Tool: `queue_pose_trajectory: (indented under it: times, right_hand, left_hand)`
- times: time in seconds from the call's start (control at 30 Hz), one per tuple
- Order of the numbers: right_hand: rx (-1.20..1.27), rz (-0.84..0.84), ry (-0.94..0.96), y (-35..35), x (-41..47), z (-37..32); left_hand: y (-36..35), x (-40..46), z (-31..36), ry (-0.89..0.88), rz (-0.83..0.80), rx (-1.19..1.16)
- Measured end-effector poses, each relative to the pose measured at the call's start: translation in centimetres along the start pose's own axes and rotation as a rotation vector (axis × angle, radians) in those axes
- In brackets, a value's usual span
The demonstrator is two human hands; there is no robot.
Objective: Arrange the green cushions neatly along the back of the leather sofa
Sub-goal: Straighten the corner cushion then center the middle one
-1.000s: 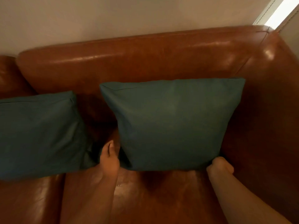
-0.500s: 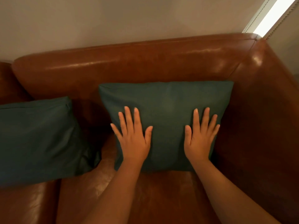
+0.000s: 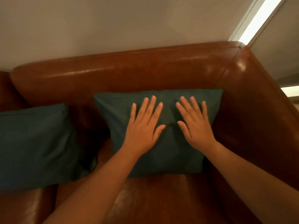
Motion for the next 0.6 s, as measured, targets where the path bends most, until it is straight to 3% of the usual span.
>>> queue_pose_trajectory:
  times: [0.1, 0.3, 0.4, 0.5, 0.6]
  right_hand:
    - [-0.135, -0.114, 0.046, -1.5, 0.3, 0.9]
    - [-0.151, -0.238, -0.104, -2.4, 1.1, 8.9]
    - [-0.145, -0.212, -0.254, -1.4, 1.6, 12.9]
    - [-0.013, -0.219, -0.435, 0.1, 2.6, 15.7]
    - [0.255, -0.327, -0.504, 0.3, 3.7, 16.2]
  left_hand:
    - [-1.8, 0.5, -1.4, 0.007, -0.079, 0.085]
    - [-0.1, 2.1, -7.2, 0.116, -0.057, 0.078]
    - [1.7, 2.7, -11.4, 0.212, -0.052, 0.119]
    - [4.5, 2.5, -16.0, 0.4, 0.02, 0.071]
    - [6.5, 1.5, -19.2, 0.635, 0.079, -0.209]
Point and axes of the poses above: each hand's wrist, its own x-axis towards the middle knuckle, its own y-axis out of the back of the hand, z = x × y, the point moved 7 cm from there along x, towards the middle knuckle, and after that the axes turned 13 degrees about -x, right-handed, at the moved point
